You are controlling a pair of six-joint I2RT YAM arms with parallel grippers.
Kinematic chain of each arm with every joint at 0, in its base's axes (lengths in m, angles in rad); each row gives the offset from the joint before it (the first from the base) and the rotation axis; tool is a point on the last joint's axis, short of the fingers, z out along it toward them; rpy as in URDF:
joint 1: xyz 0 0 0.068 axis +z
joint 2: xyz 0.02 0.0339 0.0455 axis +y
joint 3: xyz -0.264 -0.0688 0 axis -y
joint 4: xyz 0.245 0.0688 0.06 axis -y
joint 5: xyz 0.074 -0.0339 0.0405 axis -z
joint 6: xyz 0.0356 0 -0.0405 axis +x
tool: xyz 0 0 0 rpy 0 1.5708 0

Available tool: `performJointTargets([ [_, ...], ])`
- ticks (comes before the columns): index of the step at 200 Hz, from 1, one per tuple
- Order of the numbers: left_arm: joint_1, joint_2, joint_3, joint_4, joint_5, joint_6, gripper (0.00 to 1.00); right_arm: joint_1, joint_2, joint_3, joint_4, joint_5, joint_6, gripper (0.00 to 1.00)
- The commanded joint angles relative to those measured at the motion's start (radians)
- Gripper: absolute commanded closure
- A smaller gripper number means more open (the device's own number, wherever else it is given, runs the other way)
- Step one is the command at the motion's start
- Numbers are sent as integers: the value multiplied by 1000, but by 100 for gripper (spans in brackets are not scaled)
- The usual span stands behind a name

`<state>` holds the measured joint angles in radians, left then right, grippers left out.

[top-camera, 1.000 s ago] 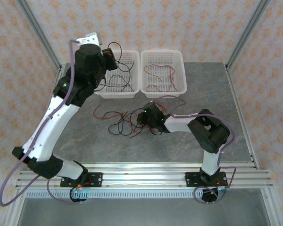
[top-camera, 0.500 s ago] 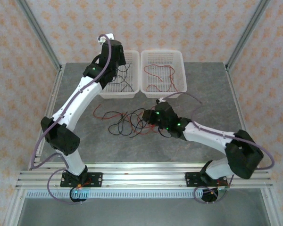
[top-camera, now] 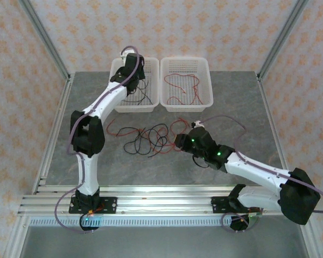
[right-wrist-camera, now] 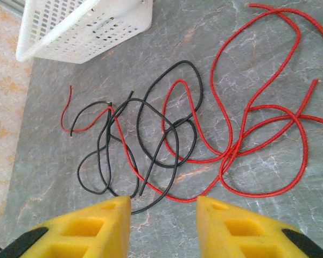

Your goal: Untangle the cables

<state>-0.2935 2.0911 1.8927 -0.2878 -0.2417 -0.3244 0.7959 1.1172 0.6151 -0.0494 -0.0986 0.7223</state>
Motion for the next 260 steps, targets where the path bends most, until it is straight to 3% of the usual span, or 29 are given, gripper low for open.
performJointTargets([
  [1,4,32,5,28,43,-23,100,5,-11,-9,-28,50,13,63],
  [58,3,48,-81,47,26,-58,100,5,4,5,-45,64,-1,63],
  [78,2,36,-62,1,-13,-53,66,5,4,7,-50,69,-3,63],
  [92,2,27,-40,-36,-36,-45,49,6,4,7,-50,71,-3,63],
  [137,-4,20,69,-185,-56,-19,23,6,19,19,-56,71,-12,63],
  [200,-36,-50,123,-316,-62,-25,22,5,43,30,-81,83,-9,63],
  [260,-132,-321,-113,-273,-58,-52,23,5,142,83,-133,107,-13,63],
])
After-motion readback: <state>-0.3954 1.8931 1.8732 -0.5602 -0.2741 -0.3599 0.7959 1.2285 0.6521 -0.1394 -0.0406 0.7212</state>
